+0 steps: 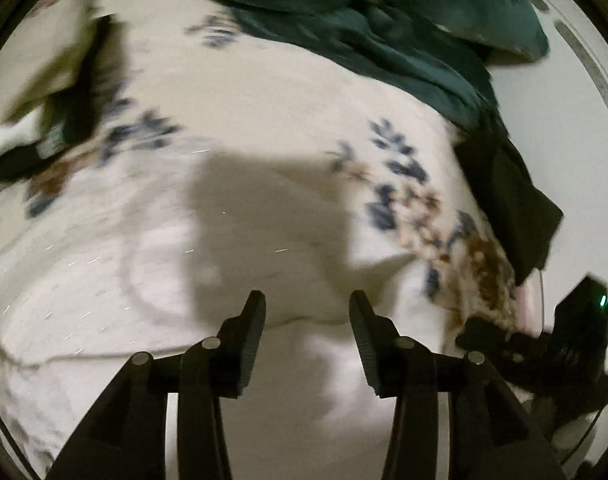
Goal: Fold small clothes
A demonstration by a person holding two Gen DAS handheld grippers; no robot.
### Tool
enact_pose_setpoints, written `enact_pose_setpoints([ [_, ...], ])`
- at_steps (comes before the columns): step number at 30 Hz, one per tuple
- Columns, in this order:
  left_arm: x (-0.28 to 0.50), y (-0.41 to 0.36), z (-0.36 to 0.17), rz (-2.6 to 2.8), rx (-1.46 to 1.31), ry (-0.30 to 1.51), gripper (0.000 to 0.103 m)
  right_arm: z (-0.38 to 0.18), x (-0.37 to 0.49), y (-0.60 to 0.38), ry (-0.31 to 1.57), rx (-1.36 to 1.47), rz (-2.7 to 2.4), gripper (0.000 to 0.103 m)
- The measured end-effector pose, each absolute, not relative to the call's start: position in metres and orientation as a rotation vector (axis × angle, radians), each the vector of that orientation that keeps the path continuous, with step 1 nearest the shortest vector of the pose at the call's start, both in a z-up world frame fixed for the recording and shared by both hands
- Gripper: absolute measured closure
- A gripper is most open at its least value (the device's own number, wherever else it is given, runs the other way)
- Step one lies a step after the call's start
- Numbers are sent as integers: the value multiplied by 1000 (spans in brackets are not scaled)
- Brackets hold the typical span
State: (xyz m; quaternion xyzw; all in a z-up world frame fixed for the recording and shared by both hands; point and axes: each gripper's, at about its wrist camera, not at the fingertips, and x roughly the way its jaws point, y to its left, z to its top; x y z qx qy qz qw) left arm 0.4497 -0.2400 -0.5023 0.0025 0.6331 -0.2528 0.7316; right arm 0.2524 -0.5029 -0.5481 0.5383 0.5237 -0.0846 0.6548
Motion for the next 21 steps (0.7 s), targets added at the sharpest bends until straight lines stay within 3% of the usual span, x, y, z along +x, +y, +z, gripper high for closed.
enact_pose_setpoints([
  [5,436,-169,-506,-427,-108,1367,62,-577,315,-470,1415,999,-142,50],
  [9,412,-99,-512,-331,-272,1374,61,-552,316,-468,1381,938,-170,50],
  [11,393,-59,-514,-271,-371,1373,57,-526,308,-459,1353,880,-176,50],
  [13,372,-24,-515,-221,-471,1370,37,-509,301,-440,1356,825,-167,50],
  [21,250,148,-492,163,-784,1258,36,-495,277,-300,1569,533,-33,48],
])
